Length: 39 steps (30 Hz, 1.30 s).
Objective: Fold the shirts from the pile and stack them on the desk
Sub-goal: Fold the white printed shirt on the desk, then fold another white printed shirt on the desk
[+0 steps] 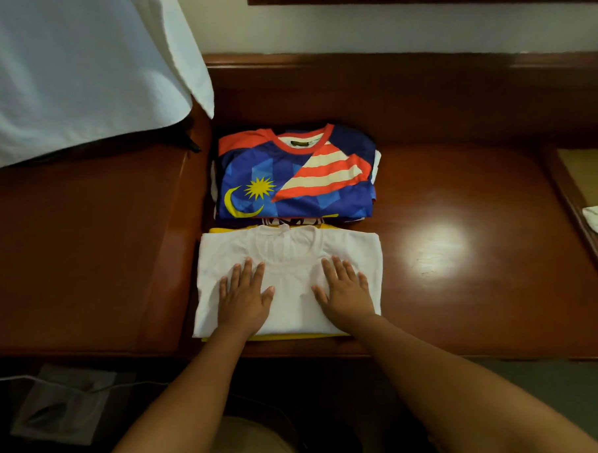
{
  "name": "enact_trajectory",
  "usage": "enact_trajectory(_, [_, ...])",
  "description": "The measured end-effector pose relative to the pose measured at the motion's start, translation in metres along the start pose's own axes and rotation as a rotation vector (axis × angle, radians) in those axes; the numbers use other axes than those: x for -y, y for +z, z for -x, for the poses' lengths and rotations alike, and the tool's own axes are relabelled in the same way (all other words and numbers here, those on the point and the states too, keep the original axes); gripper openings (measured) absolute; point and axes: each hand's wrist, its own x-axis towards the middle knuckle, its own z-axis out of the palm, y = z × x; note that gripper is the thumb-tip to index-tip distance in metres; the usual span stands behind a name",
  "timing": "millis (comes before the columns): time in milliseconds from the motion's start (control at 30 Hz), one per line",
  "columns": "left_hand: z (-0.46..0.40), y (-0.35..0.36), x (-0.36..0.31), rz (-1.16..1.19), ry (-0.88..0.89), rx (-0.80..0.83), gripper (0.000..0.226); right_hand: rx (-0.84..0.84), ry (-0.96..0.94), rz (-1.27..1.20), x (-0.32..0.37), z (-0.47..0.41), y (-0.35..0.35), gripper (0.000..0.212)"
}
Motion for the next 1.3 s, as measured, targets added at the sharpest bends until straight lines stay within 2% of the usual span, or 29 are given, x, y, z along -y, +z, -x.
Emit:
enact_trajectory(167, [0.01, -0.026, -0.052, 0.099, 0.026, -0.011, 0.06, -0.047, 0.018, 0.002, -0.027, 0.02, -0.037, 0.068])
enact_trajectory(400, [0.023, -0.06, -0.161, 0.112, 0.145, -0.047, 0.058, -0.129, 0.098, -0.038, -0.105, 0.067, -0.099, 0.067])
enact_trajectory(800, [0.083, -0.067, -0.417, 0.056, 0.36, -0.083, 0.057, -0.357, 0.179, -0.031, -0.318, 0.205, -0.182, 0.055])
enact_trajectory(1033, [0.104, -0.054, -0.543, 0.018, 0.514, -0.057, 0.056, -0.365, 0.355, -0.069, -0.424, 0.252, -0.214, 0.062])
enact_trajectory(1300, [0.06, -0.04, -0.637, -0.019, 0.633, 0.0, 0.054, -0.35, 0.489, -0.103, -0.516, 0.249, -0.245, 0.063])
